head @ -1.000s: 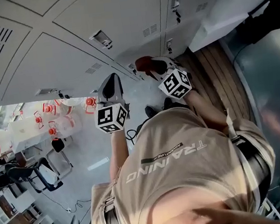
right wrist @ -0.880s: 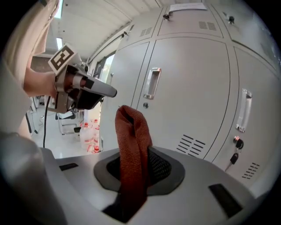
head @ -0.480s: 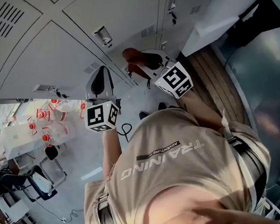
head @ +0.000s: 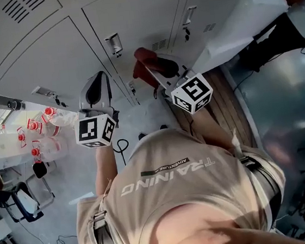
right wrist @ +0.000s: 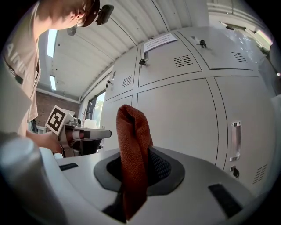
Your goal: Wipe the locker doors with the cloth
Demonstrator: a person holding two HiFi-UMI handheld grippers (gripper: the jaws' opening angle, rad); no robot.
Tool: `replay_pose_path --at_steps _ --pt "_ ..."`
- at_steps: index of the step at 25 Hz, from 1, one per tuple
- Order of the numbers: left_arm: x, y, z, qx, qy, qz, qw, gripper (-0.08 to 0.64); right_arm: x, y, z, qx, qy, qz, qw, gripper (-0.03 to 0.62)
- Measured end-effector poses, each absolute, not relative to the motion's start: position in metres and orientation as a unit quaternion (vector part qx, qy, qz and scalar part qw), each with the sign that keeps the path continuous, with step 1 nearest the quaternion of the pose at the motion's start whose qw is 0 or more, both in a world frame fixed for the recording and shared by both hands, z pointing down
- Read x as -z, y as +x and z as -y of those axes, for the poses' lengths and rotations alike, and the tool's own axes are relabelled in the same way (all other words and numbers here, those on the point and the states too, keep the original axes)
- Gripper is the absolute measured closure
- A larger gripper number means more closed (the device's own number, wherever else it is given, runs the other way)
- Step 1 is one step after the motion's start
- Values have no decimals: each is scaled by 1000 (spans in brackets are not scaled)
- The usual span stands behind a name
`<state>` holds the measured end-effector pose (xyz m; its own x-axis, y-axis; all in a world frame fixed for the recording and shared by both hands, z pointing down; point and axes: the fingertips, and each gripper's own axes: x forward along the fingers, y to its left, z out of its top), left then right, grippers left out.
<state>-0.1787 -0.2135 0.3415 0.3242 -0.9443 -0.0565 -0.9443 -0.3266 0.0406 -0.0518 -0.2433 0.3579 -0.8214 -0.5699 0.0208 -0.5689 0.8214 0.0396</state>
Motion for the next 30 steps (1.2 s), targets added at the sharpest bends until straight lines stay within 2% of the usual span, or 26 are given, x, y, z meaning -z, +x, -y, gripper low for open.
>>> replay_pose_path --at_steps 7,30 --pt "-338 -176 200 30 813 581 -13 554 -351 -55 236 36 291 956 23 525" --pt "-367 -178 185 23 816 578 16 554 -371 -40 227 33 314 948 49 525"
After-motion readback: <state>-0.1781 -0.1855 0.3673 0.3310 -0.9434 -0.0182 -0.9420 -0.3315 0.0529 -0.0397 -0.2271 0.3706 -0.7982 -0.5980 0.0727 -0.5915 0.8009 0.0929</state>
